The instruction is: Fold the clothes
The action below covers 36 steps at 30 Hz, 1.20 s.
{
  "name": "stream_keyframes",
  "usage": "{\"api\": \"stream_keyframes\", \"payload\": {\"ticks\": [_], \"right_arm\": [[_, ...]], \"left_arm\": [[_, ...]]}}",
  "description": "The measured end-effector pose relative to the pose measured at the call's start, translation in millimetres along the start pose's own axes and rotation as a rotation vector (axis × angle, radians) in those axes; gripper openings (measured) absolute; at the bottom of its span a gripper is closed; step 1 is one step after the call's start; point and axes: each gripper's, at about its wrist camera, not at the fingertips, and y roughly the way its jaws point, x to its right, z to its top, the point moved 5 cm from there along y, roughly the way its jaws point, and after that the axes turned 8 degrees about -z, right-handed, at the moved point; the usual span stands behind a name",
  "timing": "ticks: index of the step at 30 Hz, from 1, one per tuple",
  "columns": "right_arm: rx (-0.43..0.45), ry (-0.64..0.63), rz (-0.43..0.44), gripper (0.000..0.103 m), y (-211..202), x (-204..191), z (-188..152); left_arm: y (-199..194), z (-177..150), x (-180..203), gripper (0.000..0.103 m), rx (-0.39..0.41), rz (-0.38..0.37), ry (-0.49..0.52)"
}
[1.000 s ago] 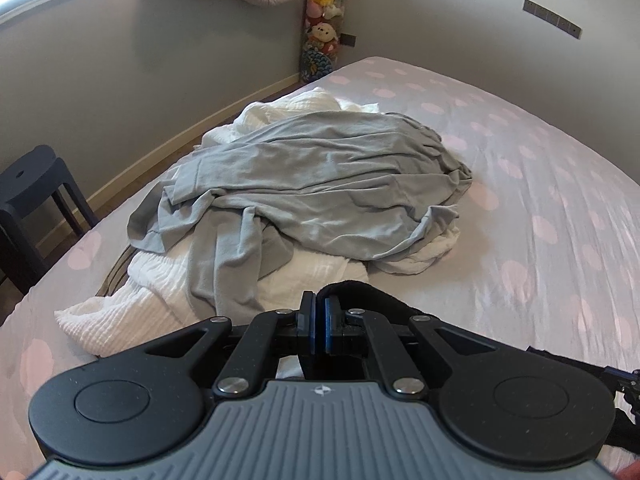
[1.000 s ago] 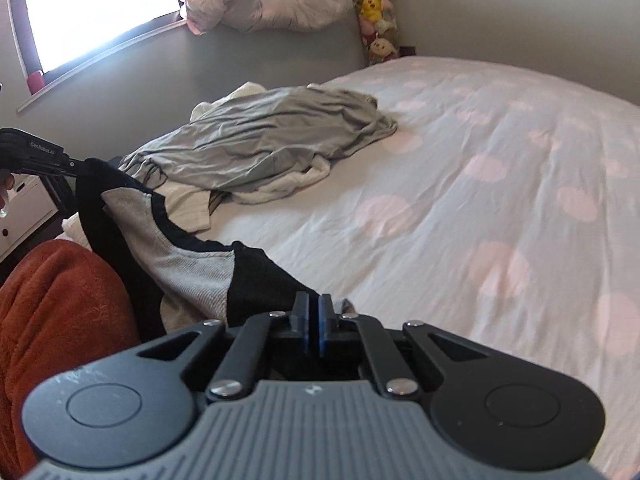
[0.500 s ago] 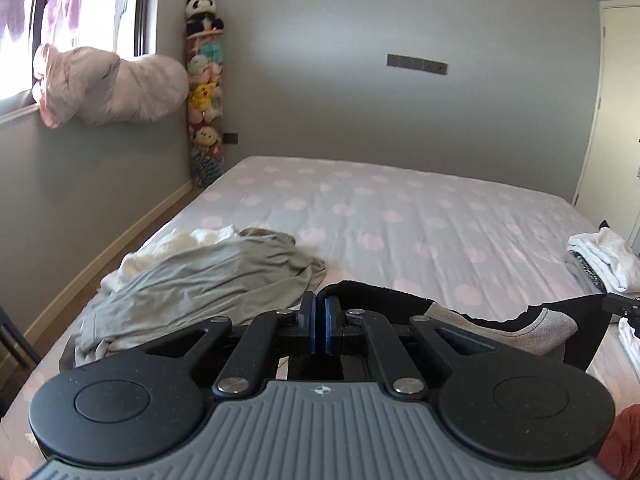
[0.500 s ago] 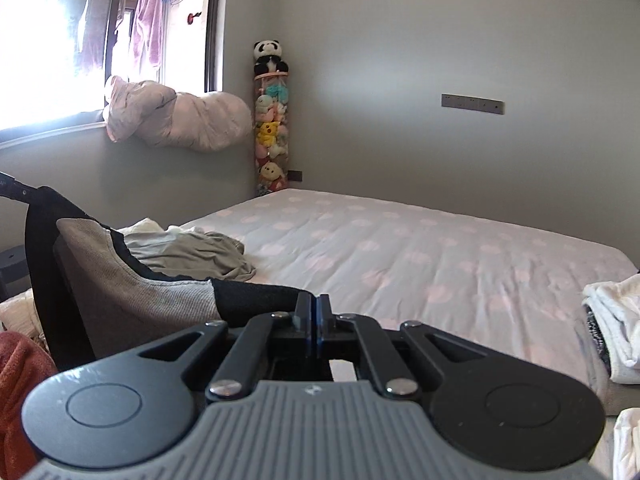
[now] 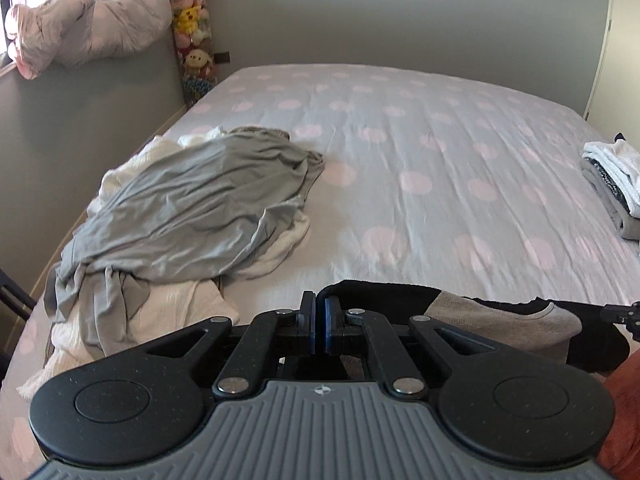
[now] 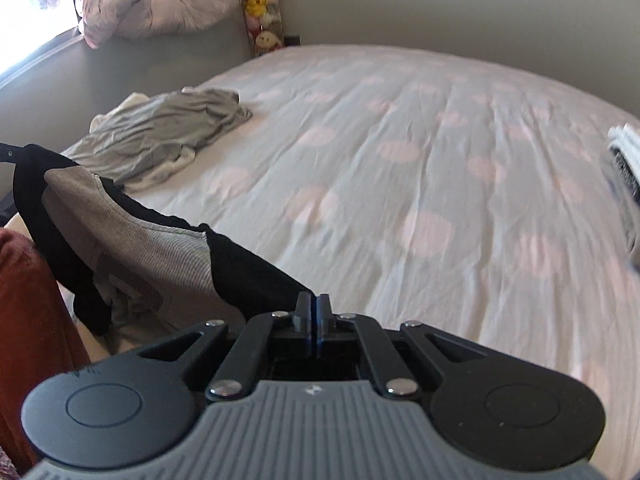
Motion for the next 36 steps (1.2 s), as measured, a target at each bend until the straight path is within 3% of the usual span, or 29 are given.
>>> {"api": "stream_keyframes", "payload": {"ticks": [7,13,15,16,17,26,27,29,31,36], "right_arm": [[-0.220,-0.206,0.110,0.004,16.9,-37.1,-37.4],[-0.286,-0.319,0.167,0.012,13.4,-49.6,-35.2],[-0.275,-0.347,0.174,0.022,9.0,-49.8,-26.3],[-0.269,-0.360,0.169,0.032,9.1,-50.0,-21.8],[-0.265,-0.373,0.165,0.034,11.5,-50.6,-18.2],[-0.380,-0.366,0.277,0.032,53.9,-68.2,-30.4],[-0.394,-0.362,0.285,0.027,58.9,-70.0,-33.2],[-0.411,-0.337,0.326,0.005,59.1,-72.0,-36.6],[-0.381,-0.311,0.335,0.005,51.0,-70.7,-34.8],[-0.207,-0.245,0.246,0.004,12.1,-50.8,-12.2]], "left_arm": [[7.8,-23.7,-14.6,0.003,-0.075,0.013,0.010],[11.2,-31.5,-19.7,0.003,-0.086,-0.001,-0.004],[12.0,-30.5,-20.1,0.003,-0.086,-0.006,-0.007],[11.9,-30.8,-20.8,0.003,-0.086,-0.009,-0.009],[11.9,-30.8,-21.3,0.003,-0.086,-0.012,-0.010],[14.0,-32.1,-25.1,0.003,-0.086,-0.025,-0.028],[14.0,-32.3,-25.7,0.003,-0.086,-0.026,-0.029],[13.5,-32.1,-26.4,0.003,-0.085,-0.028,-0.032],[13.1,-30.8,-27.3,0.003,-0.082,-0.030,-0.033],[8.4,-24.3,-23.8,0.003,-0.055,-0.037,-0.027]]}}
